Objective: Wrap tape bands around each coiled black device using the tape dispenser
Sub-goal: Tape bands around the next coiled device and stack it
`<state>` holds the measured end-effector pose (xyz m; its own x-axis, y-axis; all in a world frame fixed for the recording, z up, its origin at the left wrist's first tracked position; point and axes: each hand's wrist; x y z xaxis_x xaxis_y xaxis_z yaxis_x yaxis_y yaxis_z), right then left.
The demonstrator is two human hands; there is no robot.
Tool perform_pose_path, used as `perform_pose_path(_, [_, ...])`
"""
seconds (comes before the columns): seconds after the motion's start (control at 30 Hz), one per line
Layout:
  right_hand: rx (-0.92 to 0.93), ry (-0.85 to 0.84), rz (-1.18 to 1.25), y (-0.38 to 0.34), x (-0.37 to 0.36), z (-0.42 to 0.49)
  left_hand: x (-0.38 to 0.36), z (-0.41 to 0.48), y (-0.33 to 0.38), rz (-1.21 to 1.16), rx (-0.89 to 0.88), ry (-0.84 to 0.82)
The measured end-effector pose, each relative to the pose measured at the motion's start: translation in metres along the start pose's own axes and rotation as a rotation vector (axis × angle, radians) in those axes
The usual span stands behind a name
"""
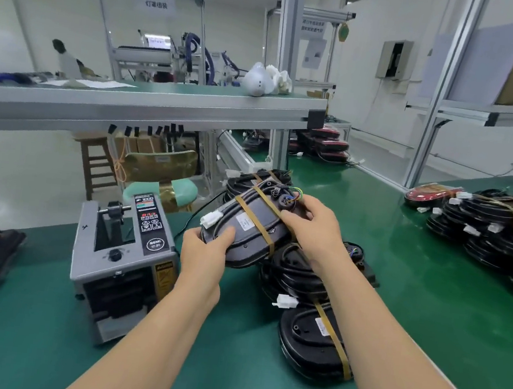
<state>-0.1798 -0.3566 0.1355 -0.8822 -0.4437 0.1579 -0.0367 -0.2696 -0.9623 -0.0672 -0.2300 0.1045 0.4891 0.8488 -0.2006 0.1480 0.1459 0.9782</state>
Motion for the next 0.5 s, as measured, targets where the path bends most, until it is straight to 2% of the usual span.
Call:
perform_pose_path(0.23, [0.058, -0.052, 0.349, -0.007, -0.017, -0.041, 0.048, -0.042, -0.022, -0.052, -0.093, -0.18])
perform_pose_path(0.4, [0.05, -0.142, 0.459, -0.007, -0.023, -0.066, 0.079, -0.066, -0.029, 0.037, -0.06, -0.192])
perform_pose_path(0.5, [0.073, -0.197, 0.425, -0.007, -0.034, -0.08, 0.103, -0.076, -0.029, 0.109, -0.004, -0.197])
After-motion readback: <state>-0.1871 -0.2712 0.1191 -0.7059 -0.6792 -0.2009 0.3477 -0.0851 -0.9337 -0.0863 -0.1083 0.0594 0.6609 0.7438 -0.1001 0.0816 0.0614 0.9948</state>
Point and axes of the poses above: each hand's wrist, its own z-axis towards the middle knuckle, its own x-axis out of the back of the hand, y = z × x, and after that the axes turned 1 degree about z, right-handed
